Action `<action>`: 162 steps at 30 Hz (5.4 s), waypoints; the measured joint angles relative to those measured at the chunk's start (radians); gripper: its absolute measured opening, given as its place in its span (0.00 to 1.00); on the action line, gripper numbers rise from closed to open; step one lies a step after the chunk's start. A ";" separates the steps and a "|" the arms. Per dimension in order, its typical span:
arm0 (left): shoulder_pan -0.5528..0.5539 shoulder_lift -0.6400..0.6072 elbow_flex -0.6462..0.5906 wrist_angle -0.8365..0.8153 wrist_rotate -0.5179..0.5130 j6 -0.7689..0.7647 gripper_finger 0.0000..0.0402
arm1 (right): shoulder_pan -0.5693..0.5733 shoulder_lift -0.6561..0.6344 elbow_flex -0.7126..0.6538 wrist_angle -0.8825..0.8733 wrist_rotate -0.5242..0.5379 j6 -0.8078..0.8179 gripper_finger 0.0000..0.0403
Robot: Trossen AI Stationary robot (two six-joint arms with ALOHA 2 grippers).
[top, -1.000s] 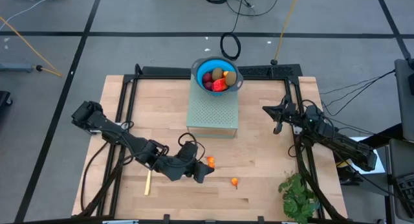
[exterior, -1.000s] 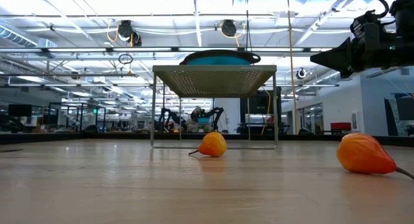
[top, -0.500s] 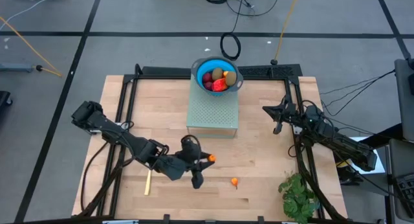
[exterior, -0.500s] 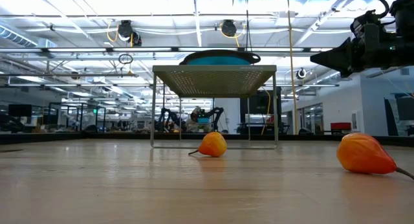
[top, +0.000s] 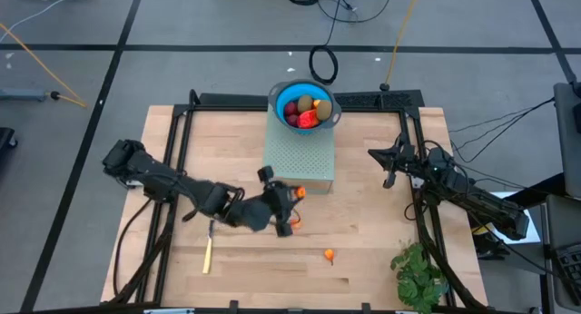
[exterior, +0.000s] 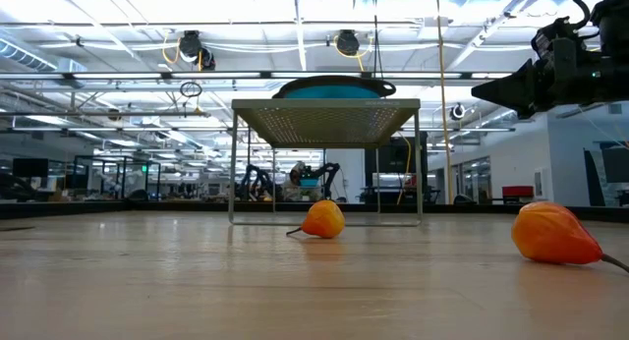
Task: Pick & Place Fruit
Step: Put the peach into the blue strainer bowl on the shelf
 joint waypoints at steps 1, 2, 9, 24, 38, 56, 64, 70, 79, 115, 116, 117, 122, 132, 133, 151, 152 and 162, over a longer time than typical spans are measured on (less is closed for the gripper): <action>0.019 0.000 0.000 0.000 -0.001 0.018 0.29 | 0.000 0.000 0.000 0.000 0.000 0.000 0.00; 0.037 0.000 0.000 0.000 -0.001 0.035 0.29 | 0.000 0.000 0.000 0.000 0.000 0.000 0.00; 0.167 0.000 0.000 0.000 -0.002 0.130 0.29 | 0.000 0.000 0.000 -0.002 0.000 0.000 0.00; 0.411 0.000 0.001 0.207 0.001 0.403 0.29 | 0.000 0.000 0.000 -0.003 0.000 0.000 0.00; 0.658 0.000 0.001 0.317 0.295 0.198 0.29 | 0.000 0.000 0.000 -0.003 0.000 0.000 0.00; 0.764 0.000 0.001 0.198 0.477 0.024 0.29 | 0.000 0.000 0.000 -0.011 0.078 0.008 0.00; 0.764 0.000 0.001 0.109 0.539 0.020 0.29 | 0.000 0.000 0.000 -0.019 0.079 0.030 0.00; 0.764 0.000 0.001 0.033 0.545 0.018 0.29 | 0.000 0.000 0.000 -0.021 0.079 0.029 0.00; 0.754 0.000 0.001 0.017 0.545 0.042 0.29 | 0.000 0.000 0.000 -0.022 0.079 0.027 0.00; 0.743 -0.002 0.173 -0.023 0.514 0.200 0.53 | 0.000 0.000 0.000 -0.024 0.079 0.027 0.00; 0.735 -0.001 0.194 -0.036 0.514 0.197 0.53 | 0.000 0.000 0.000 -0.024 0.079 0.027 0.00; 0.726 -0.001 0.215 -0.050 0.514 0.193 0.53 | 0.000 0.000 0.000 -0.024 0.079 0.027 0.00; 0.654 -0.002 0.290 -0.122 0.479 0.171 0.53 | 0.000 0.000 0.000 -0.024 0.079 0.027 0.00; 0.419 -0.001 0.300 -0.286 0.352 0.171 0.53 | 0.000 0.000 0.000 -0.024 0.078 0.027 0.00; 0.395 -0.001 0.300 -0.298 0.352 0.169 0.53 | 0.000 0.000 0.000 -0.024 0.078 0.027 0.00; 0.109 0.002 0.300 -0.312 0.301 -0.475 0.53 | 0.000 0.000 0.000 -0.023 0.075 0.027 0.00; 0.099 0.006 0.300 -0.308 0.294 -0.530 0.53 | 0.000 0.000 0.000 -0.023 0.075 0.027 0.00; 0.030 0.063 0.299 -0.303 0.281 -1.014 0.53 | 0.000 0.000 0.000 -0.025 0.075 0.027 0.00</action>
